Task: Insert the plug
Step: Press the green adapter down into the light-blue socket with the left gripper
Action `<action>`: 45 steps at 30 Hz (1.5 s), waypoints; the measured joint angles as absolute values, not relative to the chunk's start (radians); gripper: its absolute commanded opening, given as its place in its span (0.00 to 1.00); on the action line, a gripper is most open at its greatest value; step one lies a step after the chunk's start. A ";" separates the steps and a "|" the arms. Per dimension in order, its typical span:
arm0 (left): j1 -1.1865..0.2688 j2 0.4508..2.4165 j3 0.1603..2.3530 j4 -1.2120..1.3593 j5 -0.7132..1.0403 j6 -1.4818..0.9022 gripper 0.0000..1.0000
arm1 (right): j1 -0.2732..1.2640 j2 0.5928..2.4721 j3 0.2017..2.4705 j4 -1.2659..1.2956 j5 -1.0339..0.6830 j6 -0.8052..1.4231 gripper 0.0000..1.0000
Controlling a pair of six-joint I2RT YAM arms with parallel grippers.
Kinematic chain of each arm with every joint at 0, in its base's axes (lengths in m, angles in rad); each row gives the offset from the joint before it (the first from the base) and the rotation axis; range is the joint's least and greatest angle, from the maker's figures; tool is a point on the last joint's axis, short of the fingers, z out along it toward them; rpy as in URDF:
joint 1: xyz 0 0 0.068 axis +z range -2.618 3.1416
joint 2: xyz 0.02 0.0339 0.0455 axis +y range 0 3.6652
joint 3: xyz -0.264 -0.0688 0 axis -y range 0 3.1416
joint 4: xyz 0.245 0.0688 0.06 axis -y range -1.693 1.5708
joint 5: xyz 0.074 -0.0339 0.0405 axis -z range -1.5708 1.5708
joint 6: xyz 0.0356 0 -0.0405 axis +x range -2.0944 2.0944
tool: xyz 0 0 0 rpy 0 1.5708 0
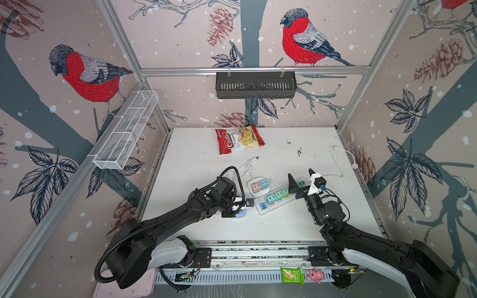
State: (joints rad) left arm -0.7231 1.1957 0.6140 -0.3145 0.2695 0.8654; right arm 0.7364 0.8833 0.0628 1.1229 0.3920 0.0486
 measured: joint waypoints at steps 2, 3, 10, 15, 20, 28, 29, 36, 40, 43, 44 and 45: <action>-0.723 1.201 0.619 -0.315 0.270 0.871 0.00 | 0.734 0.883 0.063 1.123 0.390 0.049 1.00; -0.723 1.203 0.620 -0.315 0.271 0.871 0.00 | 0.733 0.884 0.063 1.123 0.389 0.051 1.00; -0.730 1.213 0.631 -0.323 0.270 0.872 0.00 | 0.728 0.891 0.063 1.121 0.387 0.056 1.00; -0.748 1.190 0.628 -0.356 0.249 0.871 0.00 | 0.726 0.893 0.063 1.118 0.385 0.060 1.00; -0.756 1.159 0.615 -0.373 0.234 0.870 0.00 | 0.723 0.897 0.064 1.116 0.381 0.075 1.00; -0.763 1.166 0.612 -0.369 0.234 0.871 0.00 | 0.721 0.897 0.065 1.116 0.368 0.077 1.00; -0.764 1.171 0.613 -0.362 0.234 0.871 0.00 | 0.721 0.897 0.065 1.116 0.366 0.078 1.00; -0.764 1.218 0.628 -0.348 0.234 0.871 0.00 | 0.720 0.897 0.069 1.108 0.362 0.079 1.00; -0.764 1.240 0.644 -0.348 0.234 0.871 0.00 | 0.720 0.896 0.069 1.107 0.359 0.079 1.00; -0.764 1.251 0.651 -0.350 0.234 0.871 0.00 | 0.720 0.896 0.069 1.106 0.358 0.079 1.00; -0.764 1.257 0.656 -0.350 0.234 0.870 0.00 | 0.720 0.896 0.069 1.104 0.358 0.079 1.00; -0.764 1.268 0.663 -0.351 0.234 0.870 0.00 | 0.720 0.896 0.069 1.102 0.356 0.080 1.00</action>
